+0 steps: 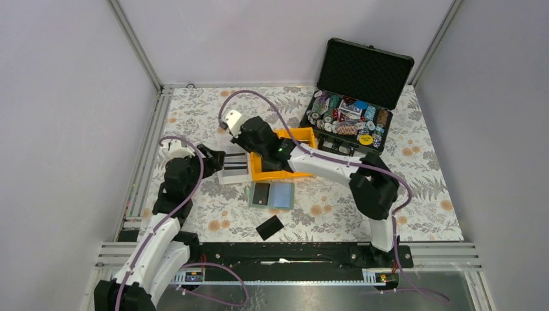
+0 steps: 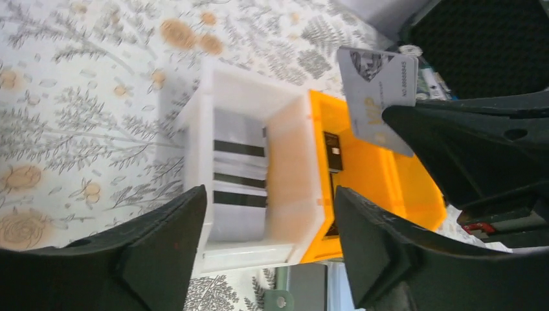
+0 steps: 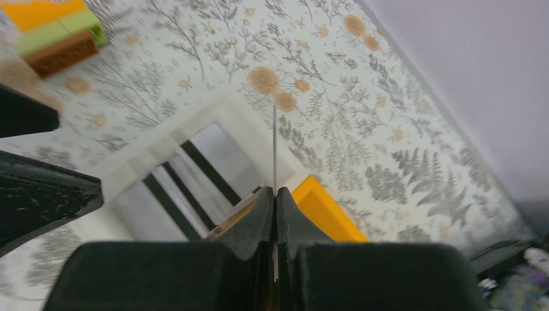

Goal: Put the credit cards into the card holder

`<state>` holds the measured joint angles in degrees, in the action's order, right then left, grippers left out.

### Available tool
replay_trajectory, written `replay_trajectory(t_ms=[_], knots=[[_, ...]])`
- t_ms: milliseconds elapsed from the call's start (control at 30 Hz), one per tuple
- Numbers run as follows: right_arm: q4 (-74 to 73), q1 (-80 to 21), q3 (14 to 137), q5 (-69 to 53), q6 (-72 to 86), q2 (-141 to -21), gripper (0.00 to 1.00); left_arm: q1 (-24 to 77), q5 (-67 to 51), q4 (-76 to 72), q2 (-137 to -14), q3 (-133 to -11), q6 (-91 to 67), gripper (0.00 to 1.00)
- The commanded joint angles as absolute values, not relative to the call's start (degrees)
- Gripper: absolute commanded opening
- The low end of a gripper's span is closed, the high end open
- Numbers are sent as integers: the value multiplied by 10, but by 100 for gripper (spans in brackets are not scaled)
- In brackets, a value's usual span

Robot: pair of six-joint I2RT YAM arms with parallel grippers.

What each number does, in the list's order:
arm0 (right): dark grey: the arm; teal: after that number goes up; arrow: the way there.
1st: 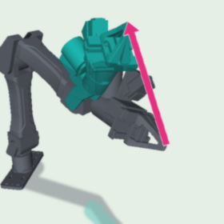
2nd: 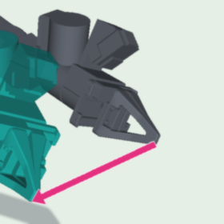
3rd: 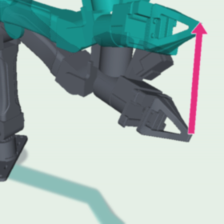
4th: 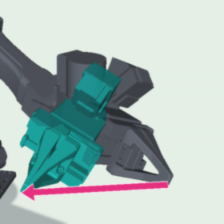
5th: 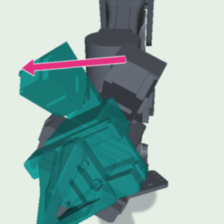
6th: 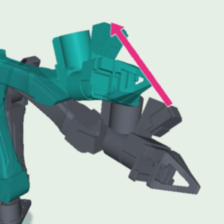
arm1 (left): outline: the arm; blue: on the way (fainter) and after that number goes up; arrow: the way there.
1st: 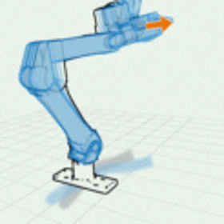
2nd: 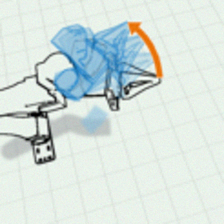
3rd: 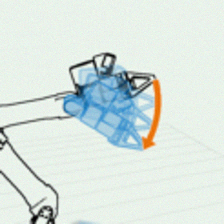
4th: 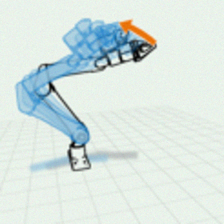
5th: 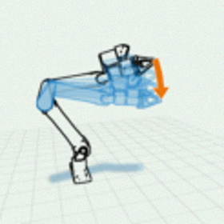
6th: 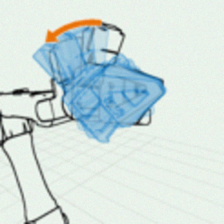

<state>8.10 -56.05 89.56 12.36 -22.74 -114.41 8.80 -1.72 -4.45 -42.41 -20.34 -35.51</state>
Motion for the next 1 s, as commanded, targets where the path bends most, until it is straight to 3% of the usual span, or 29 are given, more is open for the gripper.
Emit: replay_trajectory(t_ms=[0, 233, 467, 667, 733, 833, 967], knots=[[110, -539, 834, 76, -53, -1050, 0, 86, -74, -32, -372, -237, -342, 79], [265, -451, 686, -158, 192, -972, 0, 85, -208, -113, -367, -240, -393, 96], [356, -416, 649, -323, 301, -964, 0, 85, -333, -257, -449, -233, -453, 99], [430, -410, 637, -439, 377, -971, 0, 85, -356, -259, -461, -239, -447, 99], [428, -410, 642, -459, 380, -976, 0, 85, -361, -274, -457, -236, -455, 93], [428, -410, 639, -474, 380, -976, 0, 85, -370, -291, -451, -232, -469, 67], [427, -410, 631, -483, 380, -963, 0, 85, -373, -292, -438, -225, -473, 42]])
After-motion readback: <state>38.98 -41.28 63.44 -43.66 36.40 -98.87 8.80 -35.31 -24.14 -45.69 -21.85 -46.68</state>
